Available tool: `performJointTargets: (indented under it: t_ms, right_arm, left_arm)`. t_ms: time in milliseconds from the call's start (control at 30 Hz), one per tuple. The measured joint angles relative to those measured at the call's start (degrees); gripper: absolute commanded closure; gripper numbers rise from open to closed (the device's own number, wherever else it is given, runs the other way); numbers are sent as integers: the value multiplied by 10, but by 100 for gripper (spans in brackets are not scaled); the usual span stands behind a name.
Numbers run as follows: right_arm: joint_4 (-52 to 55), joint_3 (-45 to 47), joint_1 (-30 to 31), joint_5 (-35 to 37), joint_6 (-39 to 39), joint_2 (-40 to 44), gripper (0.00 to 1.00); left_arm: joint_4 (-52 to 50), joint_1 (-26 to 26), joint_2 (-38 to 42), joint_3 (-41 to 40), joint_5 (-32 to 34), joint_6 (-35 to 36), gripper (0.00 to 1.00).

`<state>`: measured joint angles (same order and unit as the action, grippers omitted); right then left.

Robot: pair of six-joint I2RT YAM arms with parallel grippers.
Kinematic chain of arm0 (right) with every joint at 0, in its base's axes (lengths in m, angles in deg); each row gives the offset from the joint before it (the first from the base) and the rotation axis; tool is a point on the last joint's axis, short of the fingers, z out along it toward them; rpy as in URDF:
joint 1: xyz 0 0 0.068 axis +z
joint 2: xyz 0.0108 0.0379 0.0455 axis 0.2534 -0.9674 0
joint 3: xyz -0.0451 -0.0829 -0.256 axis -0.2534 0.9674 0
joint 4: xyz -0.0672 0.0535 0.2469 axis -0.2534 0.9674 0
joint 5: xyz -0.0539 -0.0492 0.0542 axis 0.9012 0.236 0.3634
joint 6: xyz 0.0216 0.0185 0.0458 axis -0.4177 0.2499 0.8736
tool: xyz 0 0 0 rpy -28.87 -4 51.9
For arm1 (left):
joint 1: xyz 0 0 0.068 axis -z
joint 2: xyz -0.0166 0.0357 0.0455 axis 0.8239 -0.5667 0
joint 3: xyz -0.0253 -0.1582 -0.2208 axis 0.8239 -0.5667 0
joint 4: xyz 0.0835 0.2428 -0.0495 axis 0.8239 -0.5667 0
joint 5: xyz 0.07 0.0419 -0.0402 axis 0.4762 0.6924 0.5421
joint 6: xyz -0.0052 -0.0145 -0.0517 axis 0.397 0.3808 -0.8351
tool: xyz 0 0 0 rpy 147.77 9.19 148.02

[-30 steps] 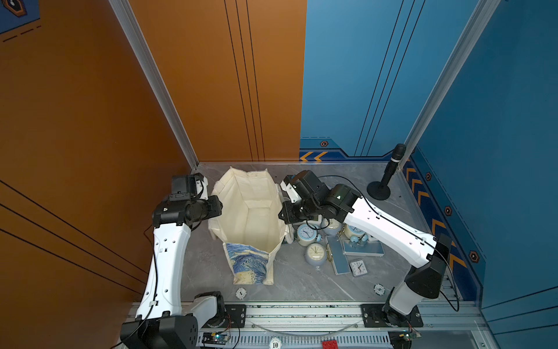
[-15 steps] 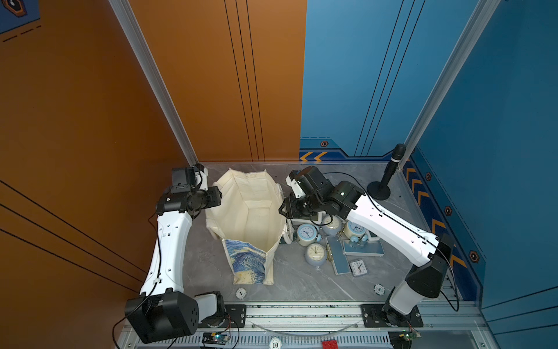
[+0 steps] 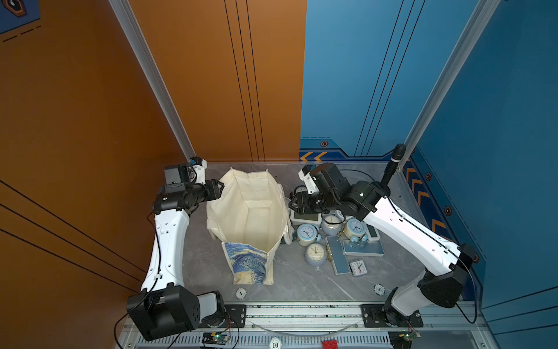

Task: Put the alarm clock into the canvas bag
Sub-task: Adjust the canvas bag at the center of the board.

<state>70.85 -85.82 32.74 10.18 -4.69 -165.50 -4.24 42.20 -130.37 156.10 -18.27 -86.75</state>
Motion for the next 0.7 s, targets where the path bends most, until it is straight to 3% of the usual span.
performJointTargets:
  t_ms: [167, 300, 467, 700]
  right_arm:
    - [1, 14, -5, 16, -1, 7, 58]
    - [1, 35, -17, 45, -7, 34, 62]
    - [5, 80, -56, 82, -12, 80, 63]
    - [23, 161, -131, 110, -28, 128, 57]
  left_arm:
    - [26, -4, 0, -19, -24, -12, 83]
    - [57, -10, 11, -47, -44, -28, 94]
    - [107, -18, 24, -87, -67, -60, 100]
    - [144, -43, 25, -111, -105, -95, 100]
